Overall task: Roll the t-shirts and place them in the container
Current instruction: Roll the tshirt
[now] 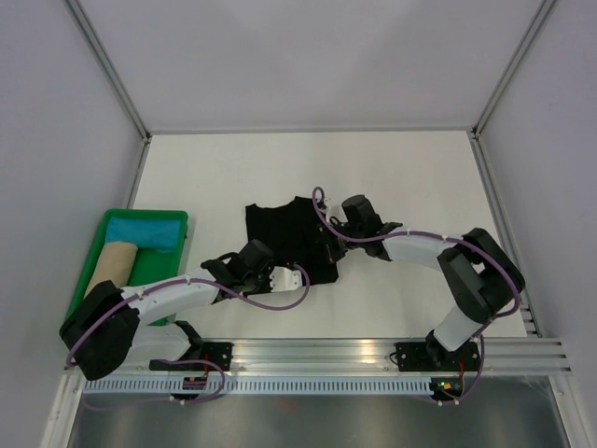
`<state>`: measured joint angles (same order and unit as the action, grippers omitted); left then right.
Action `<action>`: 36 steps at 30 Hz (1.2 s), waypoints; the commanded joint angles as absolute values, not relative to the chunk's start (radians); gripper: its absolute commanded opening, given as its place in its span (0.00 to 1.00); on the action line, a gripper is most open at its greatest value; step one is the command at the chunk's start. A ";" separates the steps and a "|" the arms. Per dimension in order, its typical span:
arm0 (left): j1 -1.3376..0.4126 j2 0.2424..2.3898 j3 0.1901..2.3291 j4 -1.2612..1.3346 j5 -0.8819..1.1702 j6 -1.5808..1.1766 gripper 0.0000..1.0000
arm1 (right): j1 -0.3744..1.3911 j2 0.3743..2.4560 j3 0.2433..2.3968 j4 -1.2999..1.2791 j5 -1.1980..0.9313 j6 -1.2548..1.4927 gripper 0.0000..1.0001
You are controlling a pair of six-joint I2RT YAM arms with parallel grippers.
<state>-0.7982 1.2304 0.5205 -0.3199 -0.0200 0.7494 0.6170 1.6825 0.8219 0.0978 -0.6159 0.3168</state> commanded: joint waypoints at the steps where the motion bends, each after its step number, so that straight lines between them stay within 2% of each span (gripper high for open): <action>1: -0.790 1.233 0.531 -0.399 0.032 0.738 0.02 | 0.600 1.537 0.835 0.074 -0.582 0.186 0.21; 4: -0.746 1.189 0.589 -0.478 0.104 0.749 0.02 | 0.600 1.410 0.809 0.003 -0.477 0.021 0.26; 5: -0.708 1.175 0.604 -0.521 0.151 0.752 0.02 | 0.600 1.373 0.777 0.003 -0.418 -0.024 0.30; 6: -0.686 1.164 0.645 -0.544 0.178 0.764 0.02 | 0.601 1.311 0.756 0.006 -0.402 -0.070 0.40; 10: -0.600 1.172 0.727 -0.641 0.288 0.787 0.02 | 0.673 1.152 0.637 -0.032 -0.336 -0.407 0.55; 15: -0.574 1.192 0.761 -0.696 0.354 0.807 0.02 | 0.833 1.051 0.506 -0.023 -0.237 -0.646 0.74; 19: -0.548 1.201 0.770 -0.707 0.353 0.819 0.02 | 0.931 1.094 0.471 0.066 -0.082 -0.687 0.76; 20: -0.540 1.203 0.775 -0.709 0.359 0.819 0.02 | 0.940 1.130 0.477 0.072 -0.062 -0.698 0.82; 21: -0.537 1.201 0.778 -0.710 0.364 0.819 0.02 | 0.943 1.153 0.480 0.081 -0.031 -0.715 0.83; 30: -0.522 1.201 0.779 -0.744 0.391 0.813 0.02 | 0.963 1.363 0.479 0.257 0.031 -0.683 0.81; 36: -0.509 1.198 0.772 -0.747 0.387 0.810 0.02 | 0.965 1.342 0.486 0.247 0.066 -0.690 0.82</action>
